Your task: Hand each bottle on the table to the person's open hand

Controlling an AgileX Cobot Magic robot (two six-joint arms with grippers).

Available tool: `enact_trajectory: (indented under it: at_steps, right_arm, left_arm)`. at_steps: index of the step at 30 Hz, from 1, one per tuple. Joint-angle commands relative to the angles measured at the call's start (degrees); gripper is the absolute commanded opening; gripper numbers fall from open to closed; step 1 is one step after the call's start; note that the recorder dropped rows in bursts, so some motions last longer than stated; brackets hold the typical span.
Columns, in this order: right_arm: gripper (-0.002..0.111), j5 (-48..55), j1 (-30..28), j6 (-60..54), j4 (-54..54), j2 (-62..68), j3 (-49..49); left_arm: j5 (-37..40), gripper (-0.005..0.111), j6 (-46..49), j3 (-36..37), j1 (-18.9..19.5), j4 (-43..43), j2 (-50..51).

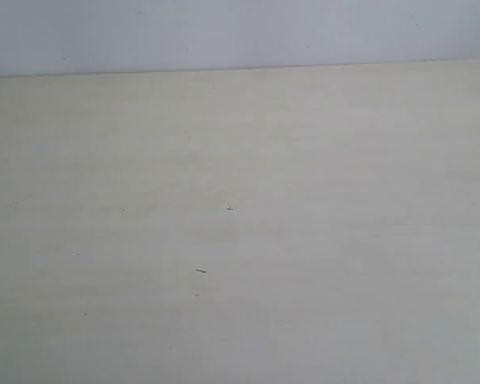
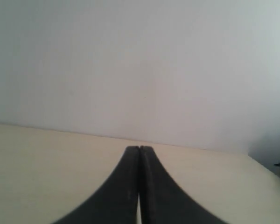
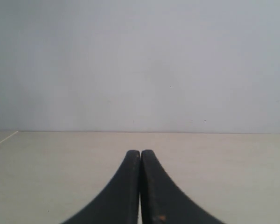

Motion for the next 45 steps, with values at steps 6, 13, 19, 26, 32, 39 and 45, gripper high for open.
enact_trajectory:
  at_steps: [6, 13, 19, 26, 32, 39, 45]
  right_arm:
    - [0.0, -0.66, -0.17, 0.01, 0.27, -0.32, 0.42]
    - [0.0, -0.66, -0.17, 0.01, 0.27, -0.32, 0.42]
    - [0.0, -0.66, -0.17, 0.01, 0.27, -0.32, 0.42]
    - [0.0, -0.66, -0.17, 0.01, 0.27, -0.32, 0.42]
    - [0.0, -0.66, -0.17, 0.01, 0.27, -0.32, 0.42]
    - [0.0, -1.67, -0.17, 0.01, 0.27, -0.32, 0.42]
    - [0.0, -1.67, -0.17, 0.01, 0.27, -0.32, 0.42]
  left_arm:
    - [-1.73, 0.0, -1.58, 2.02, 6.91, -0.38, -1.06]
    - [-1.73, 0.0, -1.58, 2.02, 7.2, -0.38, -1.06]
    - [-5.96, 0.0, -1.58, 2.02, 7.21, -0.52, -1.06]
    - [-6.18, 0.0, -1.72, 2.02, 7.21, -14.49, -1.06]
    - [-1.73, 0.0, 47.82, 2.02, 8.44, -52.3, -1.06]
    - [-0.97, 0.0, 77.81, 2.02, 11.78, -63.3, -1.06]
    - [1.23, 0.0, 78.34, 2.02, 15.13, -63.3, -1.06]
